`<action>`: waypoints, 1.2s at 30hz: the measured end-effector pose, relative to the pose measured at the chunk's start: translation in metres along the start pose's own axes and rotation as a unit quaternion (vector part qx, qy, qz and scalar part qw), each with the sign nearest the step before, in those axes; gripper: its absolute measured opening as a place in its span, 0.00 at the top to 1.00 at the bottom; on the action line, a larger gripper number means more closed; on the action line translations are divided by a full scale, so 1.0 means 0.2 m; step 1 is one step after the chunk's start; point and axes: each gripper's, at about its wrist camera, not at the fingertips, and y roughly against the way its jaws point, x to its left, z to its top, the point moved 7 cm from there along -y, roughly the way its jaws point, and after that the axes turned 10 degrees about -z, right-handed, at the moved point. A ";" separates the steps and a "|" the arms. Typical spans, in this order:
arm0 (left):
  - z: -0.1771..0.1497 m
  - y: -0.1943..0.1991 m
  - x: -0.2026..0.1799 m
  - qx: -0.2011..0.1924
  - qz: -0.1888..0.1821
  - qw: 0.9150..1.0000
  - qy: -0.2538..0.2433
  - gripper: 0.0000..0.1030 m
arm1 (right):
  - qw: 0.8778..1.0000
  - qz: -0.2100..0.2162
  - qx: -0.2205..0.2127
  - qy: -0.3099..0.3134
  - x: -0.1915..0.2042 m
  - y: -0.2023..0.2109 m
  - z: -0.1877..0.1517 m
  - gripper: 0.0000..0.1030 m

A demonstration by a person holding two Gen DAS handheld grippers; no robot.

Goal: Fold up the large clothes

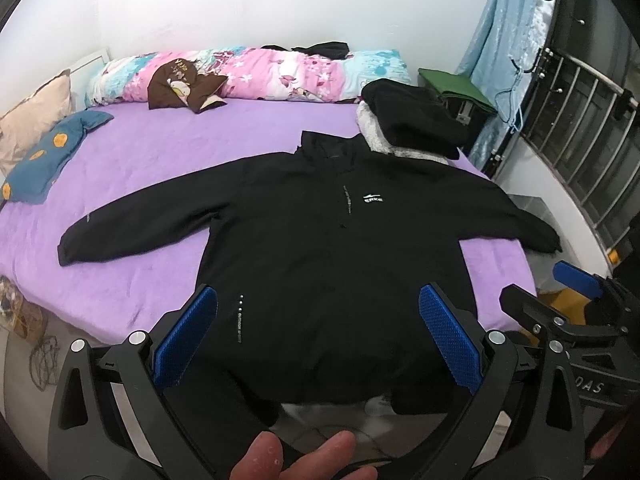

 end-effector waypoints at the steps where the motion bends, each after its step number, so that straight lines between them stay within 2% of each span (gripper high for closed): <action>1: 0.00 0.00 0.01 -0.002 -0.005 1.000 0.004 0.06 | 1.000 -0.002 -0.001 0.004 0.01 0.00 0.00 0.06; 6: 0.01 -0.04 0.09 0.013 -0.031 0.999 0.033 0.06 | 1.000 0.002 0.000 0.002 0.06 0.00 0.03 0.06; 11: 0.03 -0.04 0.30 -0.002 -0.026 0.997 0.076 0.06 | 1.000 -0.004 0.001 0.011 0.11 -0.03 0.08 0.06; 14: 0.04 -0.06 0.48 -0.014 -0.022 0.993 0.115 0.06 | 1.000 0.003 0.010 0.013 0.15 -0.07 0.09 0.06; 17: 0.04 -0.11 0.69 0.000 -0.031 0.986 0.165 0.06 | 1.000 0.005 0.015 0.011 0.19 -0.11 0.11 0.06; 18: 0.04 -0.13 0.80 0.000 -0.033 0.982 0.188 0.06 | 1.000 -0.014 0.011 0.015 0.19 -0.12 0.12 0.06; 19: 0.03 -0.15 0.87 -0.002 -0.035 0.979 0.203 0.06 | 0.998 -0.050 0.003 0.025 0.19 -0.14 0.14 0.06; 20: 0.03 -0.16 0.93 -0.003 -0.035 0.976 0.216 0.06 | 0.998 -0.064 -0.002 0.027 0.19 -0.16 0.15 0.06; 22: 0.01 -0.18 1.09 -0.010 -0.028 0.968 0.247 0.06 | 0.998 -0.055 -0.005 0.019 0.20 -0.18 0.18 0.06; 25: -0.02 -0.21 1.33 -0.025 0.005 0.960 0.279 0.06 | 0.998 -0.058 -0.005 0.028 0.26 -0.23 0.20 0.06; 30: -0.07 -0.24 1.75 -0.050 0.033 0.937 0.343 0.06 | 0.997 -0.041 0.047 0.047 0.36 -0.38 0.13 0.06; 31: -0.08 -0.26 1.82 -0.050 0.027 0.934 0.353 0.06 | 0.997 -0.039 0.052 0.051 0.38 -0.40 0.12 0.06; 33: -0.11 -0.34 1.95 -0.050 -0.015 0.919 0.391 0.06 | 0.996 -0.031 0.060 0.061 0.41 -0.44 0.11 0.06; 36: -0.18 -0.43 2.14 -0.036 -0.015 0.904 0.426 0.06 | 0.995 -0.032 0.068 0.067 0.44 -0.50 0.11 0.06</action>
